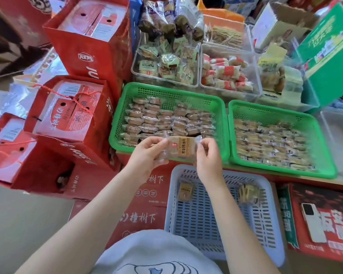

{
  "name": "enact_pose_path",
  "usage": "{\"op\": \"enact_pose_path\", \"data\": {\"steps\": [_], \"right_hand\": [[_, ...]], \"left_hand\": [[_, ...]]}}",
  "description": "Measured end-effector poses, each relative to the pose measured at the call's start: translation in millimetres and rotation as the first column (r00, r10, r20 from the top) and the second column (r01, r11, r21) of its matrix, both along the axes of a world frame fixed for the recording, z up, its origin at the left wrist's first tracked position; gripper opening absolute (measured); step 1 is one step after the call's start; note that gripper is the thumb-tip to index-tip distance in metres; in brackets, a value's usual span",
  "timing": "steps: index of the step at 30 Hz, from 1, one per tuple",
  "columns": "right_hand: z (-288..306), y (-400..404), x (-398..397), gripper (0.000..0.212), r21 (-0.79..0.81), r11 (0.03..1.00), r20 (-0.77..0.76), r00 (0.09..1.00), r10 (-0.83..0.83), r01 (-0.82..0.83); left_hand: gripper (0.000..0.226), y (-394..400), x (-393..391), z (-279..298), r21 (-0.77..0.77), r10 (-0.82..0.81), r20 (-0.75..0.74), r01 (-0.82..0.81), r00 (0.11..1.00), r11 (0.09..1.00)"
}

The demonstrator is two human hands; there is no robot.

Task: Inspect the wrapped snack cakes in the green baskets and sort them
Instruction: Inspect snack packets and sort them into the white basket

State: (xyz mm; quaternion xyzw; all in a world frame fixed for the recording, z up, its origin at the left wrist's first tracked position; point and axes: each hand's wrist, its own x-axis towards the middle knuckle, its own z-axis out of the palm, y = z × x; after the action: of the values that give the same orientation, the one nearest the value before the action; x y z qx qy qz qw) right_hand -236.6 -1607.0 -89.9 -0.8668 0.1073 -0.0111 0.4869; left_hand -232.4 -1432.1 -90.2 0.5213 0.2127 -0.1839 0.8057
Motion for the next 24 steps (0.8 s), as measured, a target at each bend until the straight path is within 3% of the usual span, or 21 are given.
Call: {"op": "enact_pose_path", "data": {"steps": [4,9,12,17,20,24], "right_hand": [[3.7,6.0,-8.4,0.011,0.091,0.994,-0.091,0.994,-0.06,0.068],[8.5,7.6,-19.9,0.02,0.227,0.965,-0.173,0.981,-0.091,0.129],[14.1,7.2,-28.0,0.038,0.185,0.98,-0.061,0.996,-0.069,0.079],[21.0,8.2,-33.9,0.026,0.162,0.983,0.131,0.986,-0.105,0.083],[23.2,11.7,-37.5,0.023,0.199,0.975,0.133,0.983,-0.128,0.101],[20.9,14.8,-37.7,0.02,0.342,0.919,-0.001,0.978,-0.206,0.194]], "left_hand": [[0.01,-2.7,-10.8,7.4,-0.085,0.0,-0.016,-0.001,1.0,0.996],[0.012,3.4,-24.1,14.2,-0.033,-0.065,0.053,0.067,0.996,0.997],[0.013,5.4,-30.5,16.3,-0.033,-0.078,0.081,0.081,0.994,0.996],[0.013,4.4,-38.7,18.1,-0.05,-0.027,0.08,0.031,0.996,0.998],[0.01,-0.9,-40.0,16.6,0.08,0.035,0.052,-0.04,0.998,0.996],[0.014,-9.9,-37.6,13.1,0.436,0.042,0.095,-0.08,0.995,0.896]]}}
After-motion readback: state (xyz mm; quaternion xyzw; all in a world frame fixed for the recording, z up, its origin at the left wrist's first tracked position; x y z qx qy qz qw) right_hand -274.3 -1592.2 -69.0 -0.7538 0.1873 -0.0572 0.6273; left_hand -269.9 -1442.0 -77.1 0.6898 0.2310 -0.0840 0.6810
